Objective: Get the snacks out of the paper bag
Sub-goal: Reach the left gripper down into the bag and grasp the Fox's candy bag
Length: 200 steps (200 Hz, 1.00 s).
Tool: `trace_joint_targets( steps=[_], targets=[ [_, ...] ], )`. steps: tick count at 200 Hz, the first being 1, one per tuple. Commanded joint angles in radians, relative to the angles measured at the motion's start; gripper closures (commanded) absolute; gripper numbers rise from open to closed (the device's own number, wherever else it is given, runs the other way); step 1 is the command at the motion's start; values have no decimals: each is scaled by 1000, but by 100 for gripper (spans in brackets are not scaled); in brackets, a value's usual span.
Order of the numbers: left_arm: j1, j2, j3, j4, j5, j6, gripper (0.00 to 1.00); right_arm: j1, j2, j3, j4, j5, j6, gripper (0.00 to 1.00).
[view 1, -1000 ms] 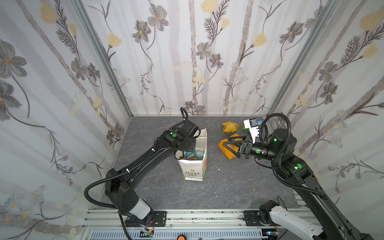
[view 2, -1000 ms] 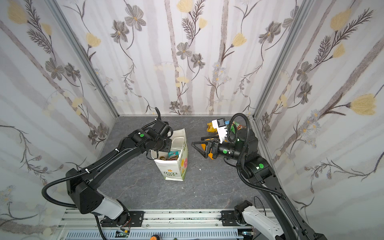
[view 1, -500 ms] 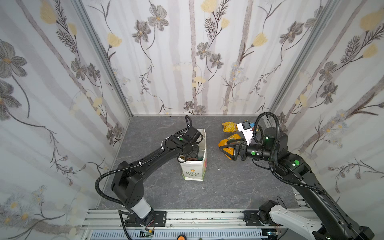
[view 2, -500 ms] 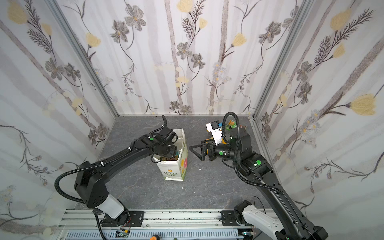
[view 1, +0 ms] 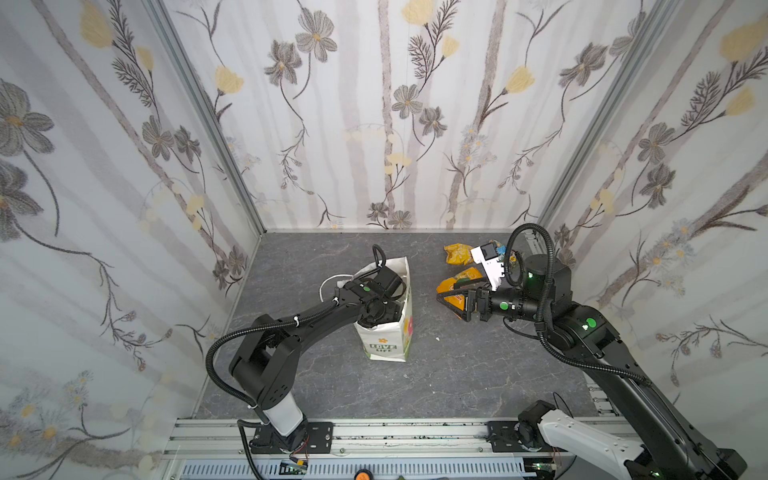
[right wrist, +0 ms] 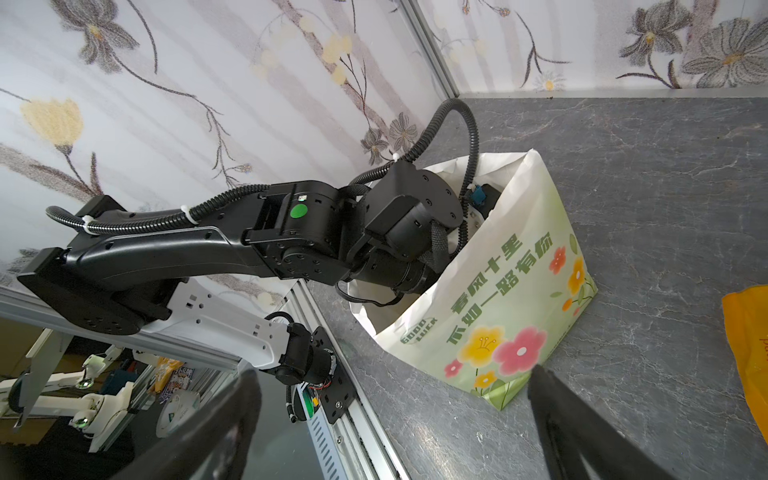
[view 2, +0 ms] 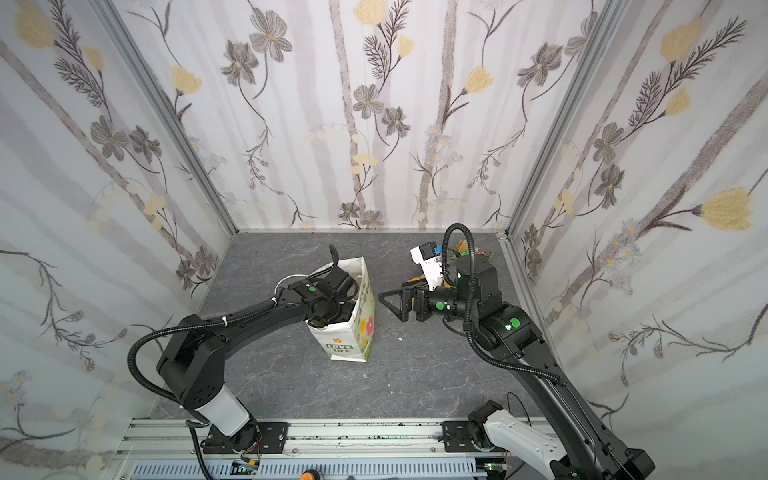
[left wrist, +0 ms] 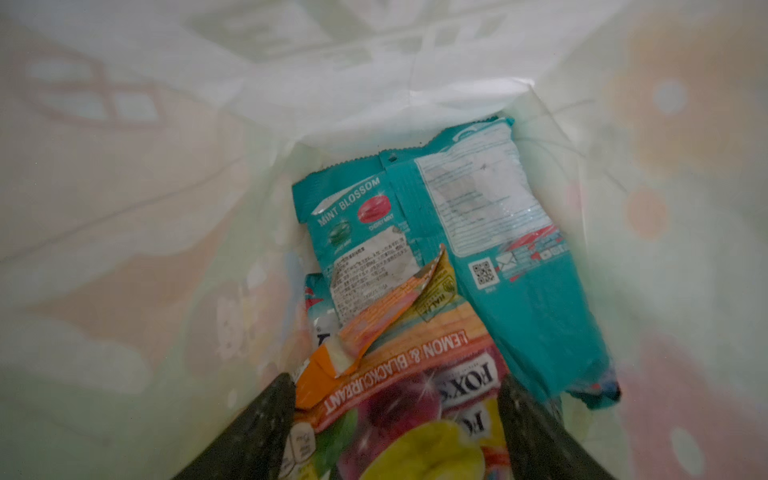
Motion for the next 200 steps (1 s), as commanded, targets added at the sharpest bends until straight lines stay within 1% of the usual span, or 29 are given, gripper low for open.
trace_joint_targets(
  steps=[1,18,39,78,91,108,120,149,184,200],
  targets=[
    [1,24,-20,4,-9,-21,20,4,3,6,17,12,-9,1],
    [0,49,-30,13,6,-26,20,5,3,1,17,15,-8,1],
    [-1,80,-33,18,17,-35,30,6,4,0,17,16,-8,1],
    [-1,108,-39,20,22,-42,45,8,2,-3,14,22,-8,1],
    [-2,107,-40,18,19,-45,54,7,-1,-6,15,26,-6,1],
    [-1,95,-40,15,21,-47,73,8,-4,-18,21,26,-1,1],
    [-3,80,-38,11,25,-44,83,7,-5,-23,26,28,1,1],
    [-5,39,-29,-7,27,-44,100,7,-5,-29,30,36,2,1],
    [-7,11,8,-61,10,-48,100,8,-1,-32,37,41,3,1],
    [-8,-1,22,-79,1,-50,100,7,1,-37,43,63,15,1]
  ],
)
